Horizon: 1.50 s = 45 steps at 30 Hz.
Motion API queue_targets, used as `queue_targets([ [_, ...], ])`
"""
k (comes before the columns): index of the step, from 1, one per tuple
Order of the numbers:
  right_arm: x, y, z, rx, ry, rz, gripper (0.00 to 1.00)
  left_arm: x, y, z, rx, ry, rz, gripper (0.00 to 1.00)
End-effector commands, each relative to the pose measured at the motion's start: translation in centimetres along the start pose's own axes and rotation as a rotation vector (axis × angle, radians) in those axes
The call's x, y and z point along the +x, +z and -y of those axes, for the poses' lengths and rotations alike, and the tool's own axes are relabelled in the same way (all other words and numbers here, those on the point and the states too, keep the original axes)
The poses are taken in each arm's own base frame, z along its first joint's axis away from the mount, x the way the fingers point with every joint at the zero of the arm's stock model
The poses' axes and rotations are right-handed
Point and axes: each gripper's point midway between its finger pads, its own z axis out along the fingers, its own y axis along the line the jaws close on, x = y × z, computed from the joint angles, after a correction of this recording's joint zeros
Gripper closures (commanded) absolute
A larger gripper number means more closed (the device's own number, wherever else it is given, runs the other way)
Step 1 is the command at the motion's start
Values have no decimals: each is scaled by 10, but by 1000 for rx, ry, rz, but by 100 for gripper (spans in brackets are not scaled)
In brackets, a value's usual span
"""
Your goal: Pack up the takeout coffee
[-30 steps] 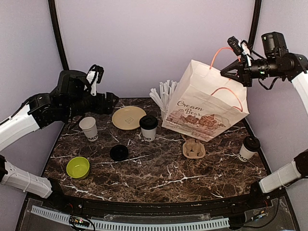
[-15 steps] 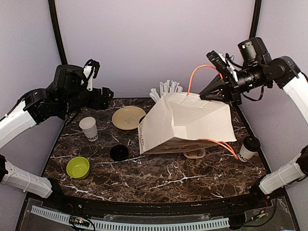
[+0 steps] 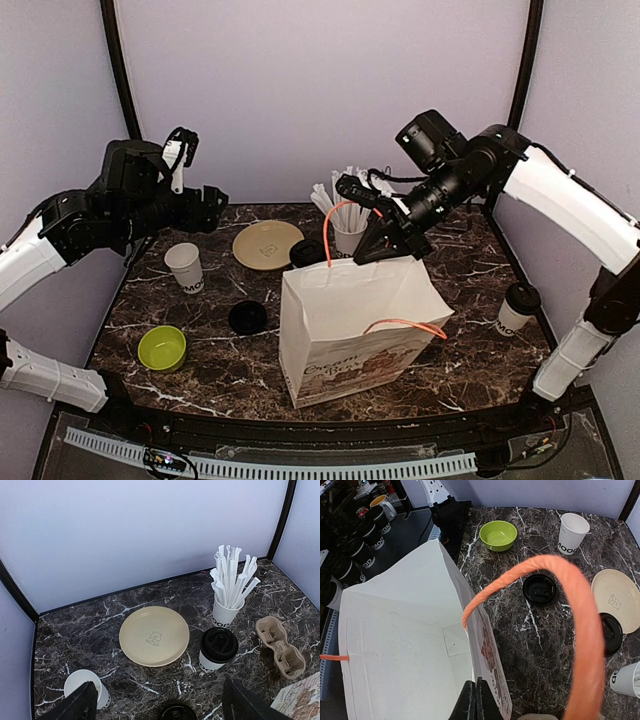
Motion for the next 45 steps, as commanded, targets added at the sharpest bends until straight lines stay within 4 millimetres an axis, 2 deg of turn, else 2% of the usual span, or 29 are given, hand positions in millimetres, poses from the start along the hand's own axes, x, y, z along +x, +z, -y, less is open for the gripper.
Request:
queue_targets([
  [1,-11,13,9,5,-2,-1,100,8,-1,-1,8,5,-6,11],
  [5,-9,32,21,-17,40,-35,100,18,7,2,13,24,-22,11],
  [7,-11,35,26,-24,56,-49,67,22,10,4,18,35,-32,11],
  [8,-12,33,30,-21,63,-58,58,23,11,5,20,40,-37,11],
  [11,-20,2,37,12,73,-18,40,24,11,7,33,45,-48,11],
  [14,-14,-42,47,93,81,42,29,22,7,6,34,46,-48,11],
  [18,18,-93,64,238,148,85,25,20,3,3,33,38,-28,12],
  [20,47,-100,74,312,209,67,25,18,2,4,42,32,-17,11],
  [22,85,-94,95,440,303,16,26,16,3,7,51,28,-7,11],
  [23,111,-86,101,483,348,-29,28,13,4,7,52,24,4,11],
  [24,134,-77,105,512,384,-67,34,12,4,7,51,26,10,11],
  [26,184,-54,103,523,453,-159,56,7,5,5,34,29,28,12],
  [28,216,-38,101,514,483,-222,79,2,6,3,18,33,42,12],
  [29,225,-30,100,500,495,-237,89,0,6,3,15,38,48,11],
  [30,230,-25,100,488,506,-241,94,-1,7,3,11,41,47,11],
  [33,237,-11,107,455,538,-232,99,-3,8,3,5,39,46,12],
  [39,239,20,118,380,536,-227,100,6,11,7,25,14,31,12],
  [45,263,53,114,304,563,-310,100,9,6,0,2,9,25,12],
])
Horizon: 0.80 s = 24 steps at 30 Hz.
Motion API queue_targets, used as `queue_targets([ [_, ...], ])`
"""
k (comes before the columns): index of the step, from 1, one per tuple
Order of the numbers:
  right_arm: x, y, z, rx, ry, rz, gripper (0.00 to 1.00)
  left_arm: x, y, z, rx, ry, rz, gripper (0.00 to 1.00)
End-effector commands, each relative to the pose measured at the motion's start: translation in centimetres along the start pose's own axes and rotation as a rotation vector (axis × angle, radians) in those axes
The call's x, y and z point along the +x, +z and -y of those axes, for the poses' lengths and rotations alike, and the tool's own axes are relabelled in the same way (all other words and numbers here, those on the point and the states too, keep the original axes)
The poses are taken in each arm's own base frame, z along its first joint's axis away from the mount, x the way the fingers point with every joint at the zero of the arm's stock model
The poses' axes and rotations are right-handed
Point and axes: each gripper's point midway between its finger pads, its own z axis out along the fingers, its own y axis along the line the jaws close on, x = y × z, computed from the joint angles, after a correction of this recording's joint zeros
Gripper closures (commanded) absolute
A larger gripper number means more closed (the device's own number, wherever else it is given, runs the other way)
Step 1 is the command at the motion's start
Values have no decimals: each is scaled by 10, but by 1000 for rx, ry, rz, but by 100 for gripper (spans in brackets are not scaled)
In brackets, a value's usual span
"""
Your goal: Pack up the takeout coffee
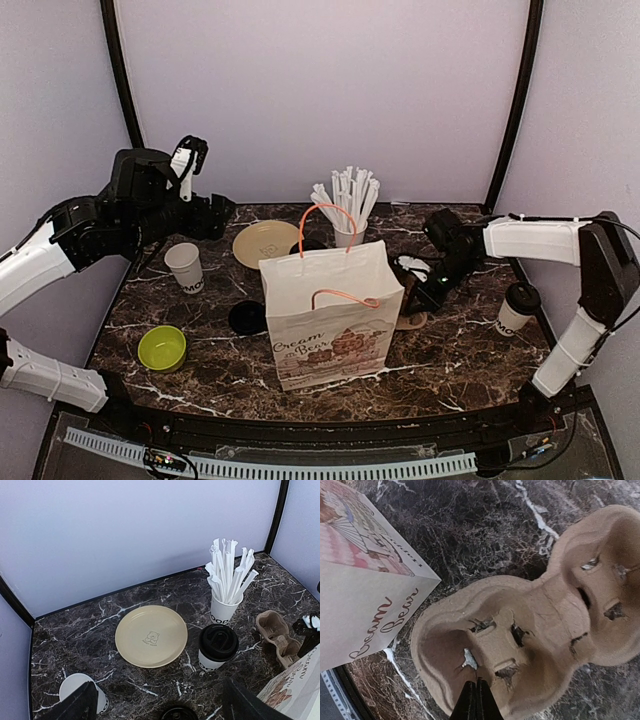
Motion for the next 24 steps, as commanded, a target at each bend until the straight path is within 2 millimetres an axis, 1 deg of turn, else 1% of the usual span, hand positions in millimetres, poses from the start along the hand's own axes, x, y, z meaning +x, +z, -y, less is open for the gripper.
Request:
queue_targets([
  [1,-2,17,1,-12,-6,-19,100,-3,-7,-8,-21,-27,24,12],
  [3,4,19,11,37,6,-57,100,-4,-8,-10,-26,-28,27,12],
  [5,11,15,25,112,16,-91,100,-4,-8,-10,-27,-27,28,12],
  [11,31,-13,93,365,118,-153,100,1,-1,-7,-25,-7,20,12],
  [13,33,-21,109,420,145,-154,100,1,1,-6,-24,-1,19,11],
  [14,32,-24,113,433,151,-152,100,1,1,-5,-23,1,18,11],
  [16,28,-27,111,419,153,-137,100,2,2,-4,-19,4,15,12],
  [19,16,-30,91,316,131,-91,100,3,2,-3,-14,5,13,12],
  [20,16,-31,84,280,121,-89,100,4,2,-3,-15,6,9,11],
  [22,10,-41,70,229,72,-75,100,4,0,-5,-16,4,9,12],
  [23,7,-48,65,223,38,-66,98,3,-2,-6,-18,1,13,12],
  [24,4,-56,60,215,-10,-53,87,3,-3,-7,-20,0,12,12],
])
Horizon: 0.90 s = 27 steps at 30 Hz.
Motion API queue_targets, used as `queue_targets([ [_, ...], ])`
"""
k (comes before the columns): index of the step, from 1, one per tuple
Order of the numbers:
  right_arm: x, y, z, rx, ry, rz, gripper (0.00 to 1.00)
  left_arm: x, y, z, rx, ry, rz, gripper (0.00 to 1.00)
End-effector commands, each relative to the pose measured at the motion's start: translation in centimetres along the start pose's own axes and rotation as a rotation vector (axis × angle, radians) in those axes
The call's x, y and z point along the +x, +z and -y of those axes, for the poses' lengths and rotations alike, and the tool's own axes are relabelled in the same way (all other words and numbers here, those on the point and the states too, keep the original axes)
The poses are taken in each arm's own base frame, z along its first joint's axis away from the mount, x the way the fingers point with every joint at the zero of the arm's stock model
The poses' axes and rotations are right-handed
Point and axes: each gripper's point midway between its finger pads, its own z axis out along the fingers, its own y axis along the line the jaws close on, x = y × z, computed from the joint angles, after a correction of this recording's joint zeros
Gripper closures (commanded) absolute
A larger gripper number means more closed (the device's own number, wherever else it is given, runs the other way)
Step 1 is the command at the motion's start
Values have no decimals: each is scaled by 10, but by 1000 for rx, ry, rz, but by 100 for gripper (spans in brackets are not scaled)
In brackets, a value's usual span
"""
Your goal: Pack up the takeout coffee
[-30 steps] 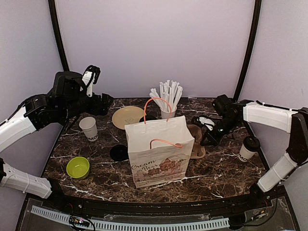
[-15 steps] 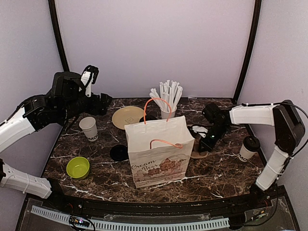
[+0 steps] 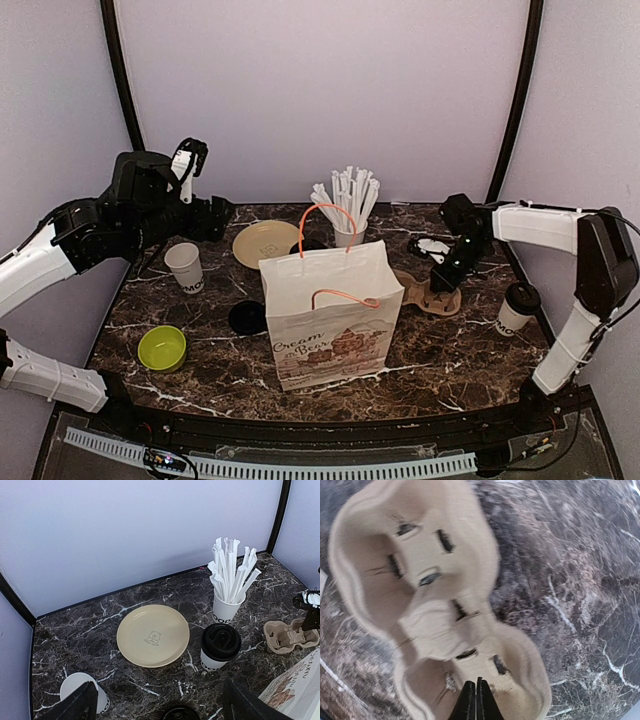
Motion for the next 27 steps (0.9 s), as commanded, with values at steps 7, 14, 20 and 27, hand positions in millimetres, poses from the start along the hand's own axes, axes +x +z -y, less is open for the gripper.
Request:
queue_targets([
  [7,-31,-53,-18,-55,-361,139,57,-3,-11,-10,-16,-5,25,11],
  [14,-49,-26,-18,-155,-419,108,63,-6,-12,-5,10,-9,20,12],
  [20,-52,-8,-14,-157,-424,80,64,-3,-15,-7,12,-15,14,12],
  [27,-45,4,-21,-167,-460,43,60,-1,-12,-6,8,-1,5,12],
])
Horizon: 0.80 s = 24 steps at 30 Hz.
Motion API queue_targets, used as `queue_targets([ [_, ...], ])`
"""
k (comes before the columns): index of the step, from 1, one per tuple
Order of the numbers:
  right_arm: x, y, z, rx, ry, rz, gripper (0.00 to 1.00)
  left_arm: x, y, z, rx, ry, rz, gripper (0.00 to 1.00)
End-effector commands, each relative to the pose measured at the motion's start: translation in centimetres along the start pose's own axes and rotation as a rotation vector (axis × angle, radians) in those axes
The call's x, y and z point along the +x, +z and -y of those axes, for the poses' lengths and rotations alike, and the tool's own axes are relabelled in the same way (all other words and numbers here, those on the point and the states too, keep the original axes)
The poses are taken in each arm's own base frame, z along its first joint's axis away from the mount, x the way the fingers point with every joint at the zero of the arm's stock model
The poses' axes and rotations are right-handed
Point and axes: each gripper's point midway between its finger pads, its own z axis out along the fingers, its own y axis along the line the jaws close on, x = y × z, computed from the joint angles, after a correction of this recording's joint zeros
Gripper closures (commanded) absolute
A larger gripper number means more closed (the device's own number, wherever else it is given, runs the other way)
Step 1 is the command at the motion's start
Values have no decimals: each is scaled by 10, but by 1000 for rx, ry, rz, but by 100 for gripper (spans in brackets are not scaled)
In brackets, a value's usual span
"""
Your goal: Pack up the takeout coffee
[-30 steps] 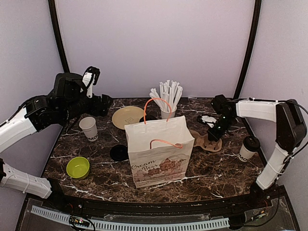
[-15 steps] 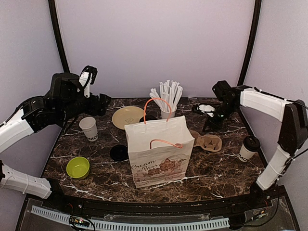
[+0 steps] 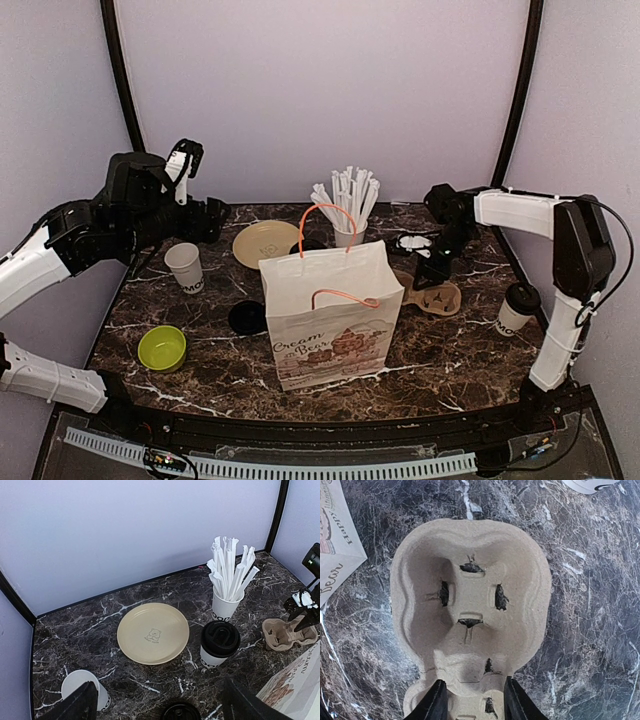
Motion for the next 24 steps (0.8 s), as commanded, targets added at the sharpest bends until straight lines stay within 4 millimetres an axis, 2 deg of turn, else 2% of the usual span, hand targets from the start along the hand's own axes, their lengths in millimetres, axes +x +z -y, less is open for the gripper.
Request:
queue_targets([
  [1,-5,4,-3,-9,-38,-8,60,-2,-5,-3,0,0,7,12],
  [15,5,23,-5,-22,-46,-82,56,1,-1,-2,1,6,-4,12],
  [24,5,30,-12,-36,-53,-105,61,1,1,1,6,16,-6,11],
])
